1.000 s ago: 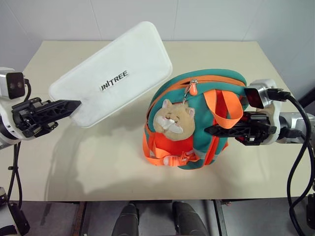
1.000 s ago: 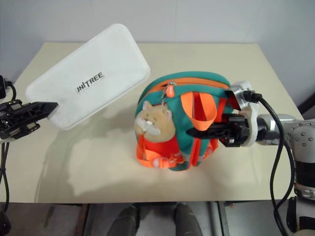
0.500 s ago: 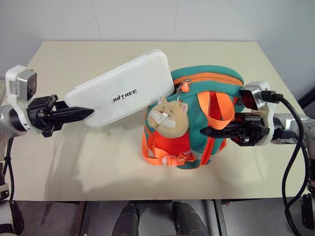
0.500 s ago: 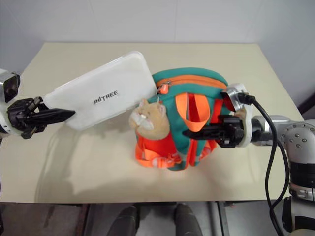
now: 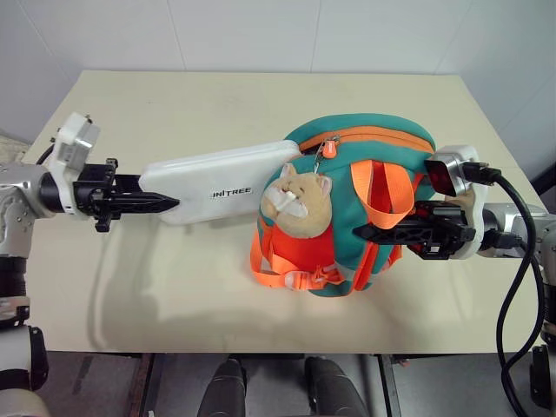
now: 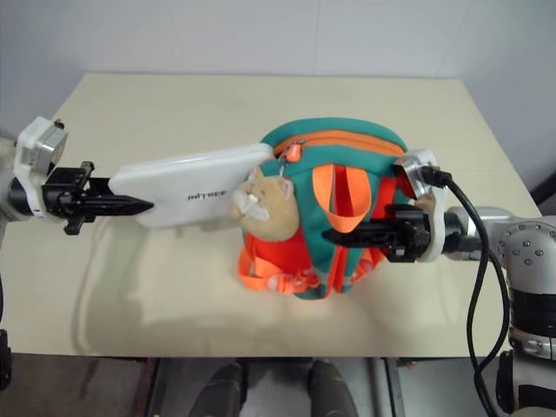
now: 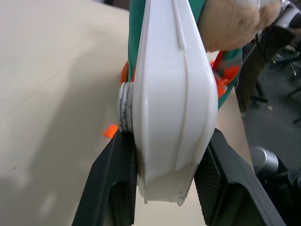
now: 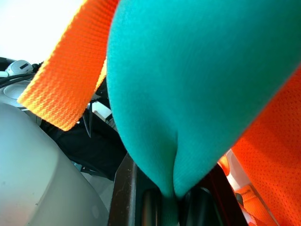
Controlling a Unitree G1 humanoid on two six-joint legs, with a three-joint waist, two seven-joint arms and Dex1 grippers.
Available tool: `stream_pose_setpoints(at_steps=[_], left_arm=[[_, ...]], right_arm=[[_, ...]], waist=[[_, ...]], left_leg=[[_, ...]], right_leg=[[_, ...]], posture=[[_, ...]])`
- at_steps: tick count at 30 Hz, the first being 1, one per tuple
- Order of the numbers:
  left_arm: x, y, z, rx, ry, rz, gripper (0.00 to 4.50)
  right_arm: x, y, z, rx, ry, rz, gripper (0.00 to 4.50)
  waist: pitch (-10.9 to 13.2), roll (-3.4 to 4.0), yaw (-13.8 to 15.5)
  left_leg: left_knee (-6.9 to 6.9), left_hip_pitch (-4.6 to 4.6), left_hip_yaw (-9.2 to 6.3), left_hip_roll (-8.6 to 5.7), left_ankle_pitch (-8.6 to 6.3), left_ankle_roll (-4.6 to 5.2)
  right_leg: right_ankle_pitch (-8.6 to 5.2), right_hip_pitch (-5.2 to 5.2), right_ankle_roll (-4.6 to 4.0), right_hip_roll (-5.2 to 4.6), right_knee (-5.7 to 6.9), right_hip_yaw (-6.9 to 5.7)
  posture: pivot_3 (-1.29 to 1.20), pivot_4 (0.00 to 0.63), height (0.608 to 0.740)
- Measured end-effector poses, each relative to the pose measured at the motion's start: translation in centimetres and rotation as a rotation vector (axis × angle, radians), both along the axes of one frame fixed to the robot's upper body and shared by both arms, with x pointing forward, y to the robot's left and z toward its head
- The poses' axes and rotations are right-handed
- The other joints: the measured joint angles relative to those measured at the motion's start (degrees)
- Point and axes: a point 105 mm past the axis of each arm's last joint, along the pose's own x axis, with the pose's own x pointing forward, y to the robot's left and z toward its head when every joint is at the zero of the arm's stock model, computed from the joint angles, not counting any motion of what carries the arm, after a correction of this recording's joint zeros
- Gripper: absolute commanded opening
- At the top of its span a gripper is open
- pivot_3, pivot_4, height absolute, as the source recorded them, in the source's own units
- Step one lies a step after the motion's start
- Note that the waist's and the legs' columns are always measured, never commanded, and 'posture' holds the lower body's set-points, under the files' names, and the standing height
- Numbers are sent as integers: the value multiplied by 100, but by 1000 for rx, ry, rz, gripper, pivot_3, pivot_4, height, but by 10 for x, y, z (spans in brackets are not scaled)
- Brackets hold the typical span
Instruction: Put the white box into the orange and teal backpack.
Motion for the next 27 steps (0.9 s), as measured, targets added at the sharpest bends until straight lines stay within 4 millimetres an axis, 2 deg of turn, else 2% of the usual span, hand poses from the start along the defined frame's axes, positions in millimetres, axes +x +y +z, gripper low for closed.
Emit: stream_pose_setpoints(at_steps=[5, 11, 18, 27], left_arm=[[12, -26, 12, 85, -45, -69, 1271], [24, -61, 16, 124, -38, -163, 1271], [29, -121, 7, 157, -27, -326, 1271], [30, -154, -4, 152, -37, -394, 1271]], right_arm=[[0, 1, -2, 9, 7, 0, 73], [-2, 3, -2, 17, -1, 9, 73], [-6, 8, -2, 28, -25, 29, 73], [-12, 10, -6, 35, -19, 47, 73]], waist=[[0, 0, 6], [0, 0, -12], [0, 0, 1], [0, 0, 18]], left_leg=[[9, 1, 0, -1, 0, 0], [18, -2, -1, -1, -1, 2], [21, -2, -1, -1, -1, 2], [36, -1, -8, -5, -2, 3]], right_leg=[[2, 5, 4, 0, 3, 1], [4, 6, 8, 3, 7, 2], [3, 8, 10, 3, 9, 2], [7, 20, 18, 3, 9, -1]], posture=[[0, 150, 740], [0, 150, 740], [0, 150, 740], [0, 150, 740]])
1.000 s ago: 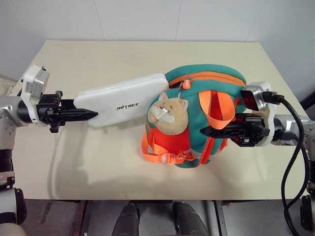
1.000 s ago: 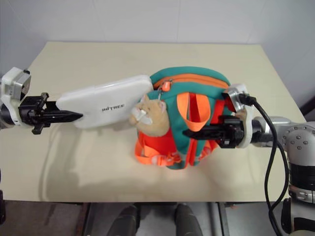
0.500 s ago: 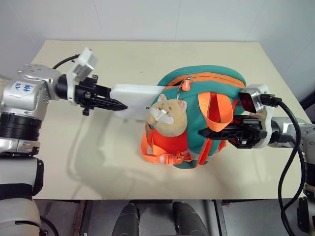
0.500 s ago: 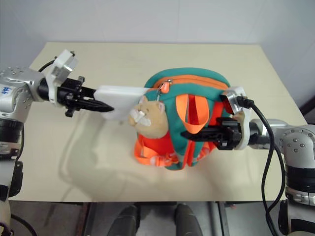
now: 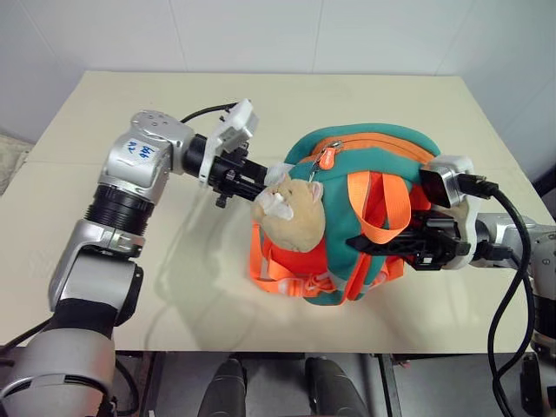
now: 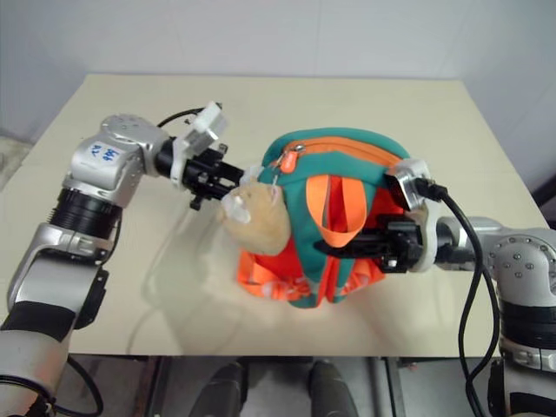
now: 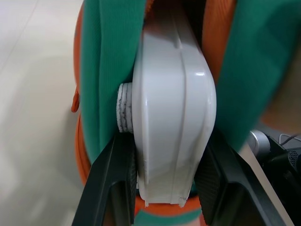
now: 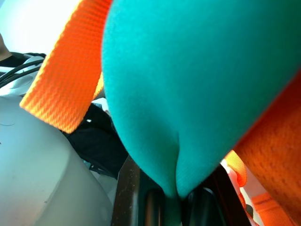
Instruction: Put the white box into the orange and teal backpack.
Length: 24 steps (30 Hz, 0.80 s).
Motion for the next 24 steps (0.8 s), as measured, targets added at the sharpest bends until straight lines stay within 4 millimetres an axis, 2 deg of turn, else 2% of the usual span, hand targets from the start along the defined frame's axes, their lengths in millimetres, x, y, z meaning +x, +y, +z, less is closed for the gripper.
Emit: stream_pose_setpoints(at_steps=[7, 13, 16, 19, 23, 24], left_arm=[[-1, -16, 0, -29, -7, 8, 1271], [-4, -19, -3, -49, -18, 16, 1271], [-8, -20, -5, -46, -34, 7, 2251], [-18, -32, -11, -45, -36, -50, 3193], [-16, -24, -10, -48, -43, -27, 4350], [-15, -20, -8, -48, -46, -19, 4451]], right_arm=[[2, -4, -1, 12, -6, -35, 73], [3, -2, -1, 21, -9, -35, 73], [3, -1, -1, 24, -10, -35, 73], [5, 3, -2, 27, -18, -26, 73], [5, 4, -3, 24, -15, -22, 73], [5, 4, -3, 23, -14, -21, 73]], waist=[[0, 0, 7], [0, 0, 2], [0, 0, 2], [0, 0, -5], [0, 1, -73], [0, 1, -79]], left_leg=[[6, -1, -3, -2, 0, 0], [5, 0, -5, -2, 0, 0], [8, 1, -5, -2, 0, 0], [9, 0, -4, -2, 0, 0], [4, 4, -4, 4, 0, 0], [4, 4, -4, 4, 0, 0]], right_leg=[[3, 5, 6, -1, -1, 0], [4, 5, 7, 0, -1, 0], [5, 8, 8, -1, -1, 0], [5, 8, 9, 0, -2, 0], [5, 3, 9, 7, 3, 2], [5, 2, 9, 7, 5, 2]], posture=[[0, 150, 740], [0, 150, 740], [0, 150, 740], [0, 150, 740], [0, 150, 740], [0, 150, 740]])
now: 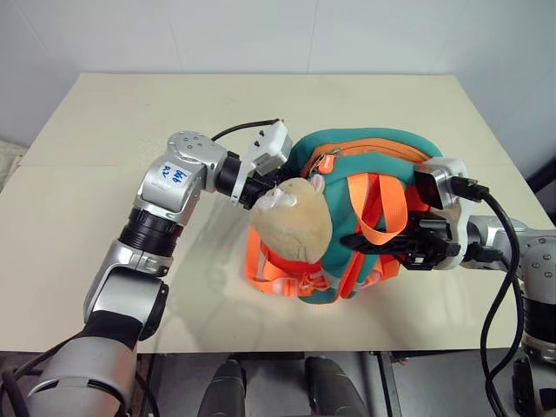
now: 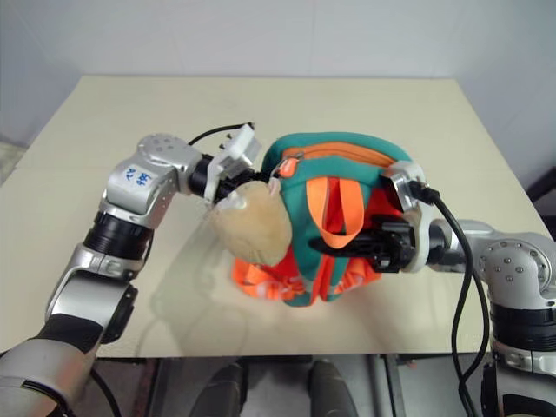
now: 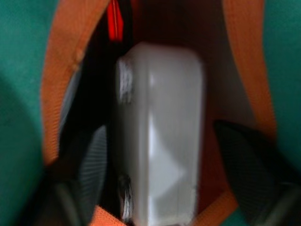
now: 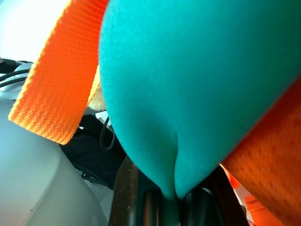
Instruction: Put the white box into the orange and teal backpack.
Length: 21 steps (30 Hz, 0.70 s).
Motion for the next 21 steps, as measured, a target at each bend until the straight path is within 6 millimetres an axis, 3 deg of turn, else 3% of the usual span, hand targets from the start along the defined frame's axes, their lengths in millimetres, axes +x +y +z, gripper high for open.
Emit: stream_pose_setpoints(at_steps=[9, 12, 18, 21], left_arm=[[11, 54, 14, 22, -41, 109, 4451], [11, 63, 19, 7, -35, 132, 4451], [-16, 79, 50, -86, 52, 105, 4451], [-34, 76, 52, -99, 110, 43, 4451]], right_arm=[[1, 0, 0, 2, -9, -5, 73], [2, 0, 0, 3, -12, -8, 73], [2, 0, -1, 2, -10, -13, 73], [2, 0, -1, 2, -10, -14, 73]], waist=[[0, 0, -19], [0, 0, -13], [0, 1, -75], [0, 0, -75]], left_leg=[[2, 0, 0, -1, 0, 0], [2, -1, 0, -1, 0, 0], [-8, 0, -1, 1, 0, 0], [-5, 0, -1, 0, 0, 0]], right_leg=[[0, 2, 0, -2, 0, 0], [0, 2, 0, -2, -1, 0], [-2, 0, -2, -2, -1, -1], [-2, 0, -3, -2, 1, -1]], posture=[[0, 150, 740], [0, 150, 740], [0, 150, 740], [0, 150, 740]])
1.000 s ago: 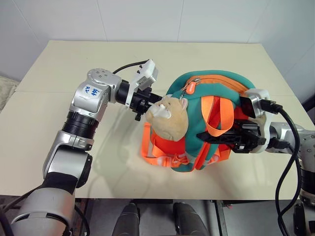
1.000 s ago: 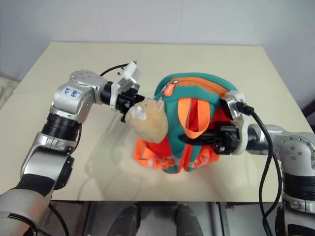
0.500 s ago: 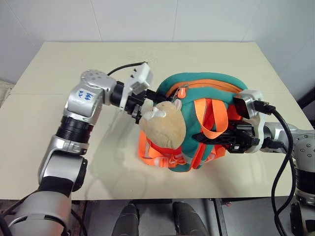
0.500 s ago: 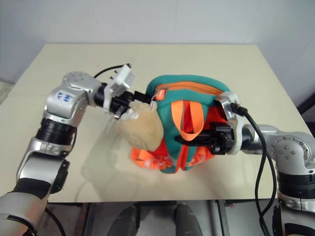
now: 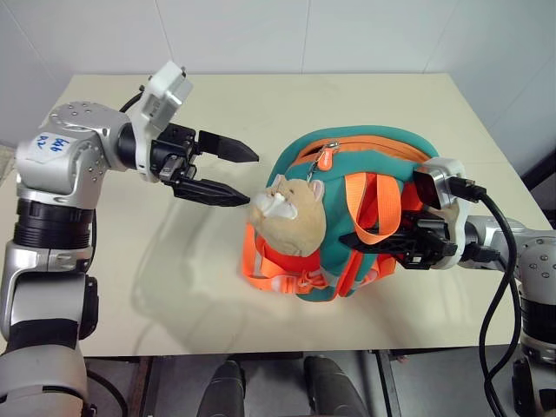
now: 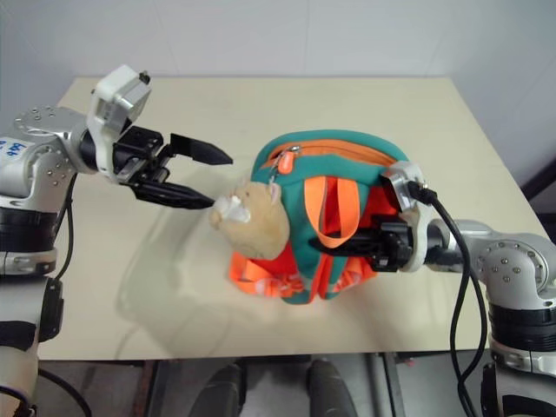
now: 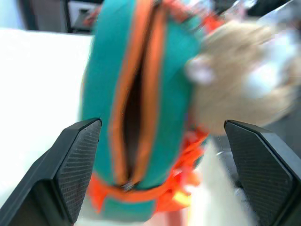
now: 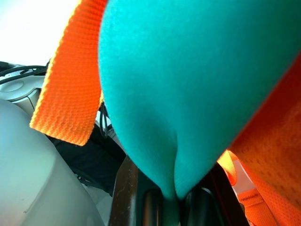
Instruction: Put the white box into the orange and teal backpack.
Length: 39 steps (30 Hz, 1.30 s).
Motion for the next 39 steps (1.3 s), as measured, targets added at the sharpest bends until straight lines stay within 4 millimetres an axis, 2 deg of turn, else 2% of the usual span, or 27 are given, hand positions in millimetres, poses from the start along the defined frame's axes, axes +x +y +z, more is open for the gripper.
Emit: stream_pose_setpoints(at_steps=[7, 13, 17, 25, 28, 30, 35, 37, 39], left_arm=[[-29, -14, -2, 10, 27, -134, 4451], [-31, -27, -3, -13, -15, -162, 4451], [-27, -35, -6, -43, -37, -155, 3596], [-23, -34, -5, -52, -76, -135, 1263], [-18, -32, -3, -58, -91, -119, 650], [-12, -28, 2, -61, -106, -91, 508], [0, -5, 17, -15, -117, -24, 508], [14, 12, 22, 11, -102, 80, 508], [25, 26, 18, 48, -79, 162, 508]], right_arm=[[1, 1, 0, 4, -1, 1, 73], [3, 2, 0, 13, -8, -5, 73], [3, 2, -1, 13, -9, -6, 73], [4, 2, -1, 10, -10, -17, 73], [5, 2, -1, 9, -11, -19, 73], [5, 2, -1, 10, -13, -22, 73], [5, 3, -1, 9, -14, -28, 73], [5, 4, -2, 10, -15, -29, 73], [4, 3, -3, 11, -11, -34, 73]], waist=[[0, 0, -1], [0, 0, 7], [0, 0, 4], [0, 0, 3], [0, 0, 2], [0, 0, 2], [0, 0, -11], [0, 0, -17], [0, 1, -12]], left_leg=[[4, 1, 0, 0, 0, 0], [6, 1, 0, 0, 0, 0], [6, 1, 0, 0, 0, 0], [6, 1, 1, -1, 0, 0], [6, 2, 1, 0, 0, 0], [8, 2, 1, -1, 0, 0], [3, 2, 1, 0, 0, 0], [3, 2, 1, 0, 0, 0], [3, 3, 1, -1, 0, 0]], right_leg=[[0, 0, 0, 0, 3, 0], [0, 1, -1, 1, 2, 0], [0, 1, -1, 1, 2, 1], [0, 1, 0, 1, 2, 1], [0, 1, -1, 1, 3, 1], [0, 1, -1, 1, 3, 1], [-1, -1, -2, 2, 0, 1], [-1, -1, -3, 2, 0, 0], [-1, 0, -3, 1, 0, 1]], posture=[[0, 150, 740], [0, 150, 740], [0, 150, 740], [0, 150, 740], [0, 150, 740], [0, 150, 740], [0, 150, 740], [0, 150, 740], [0, 150, 740]])
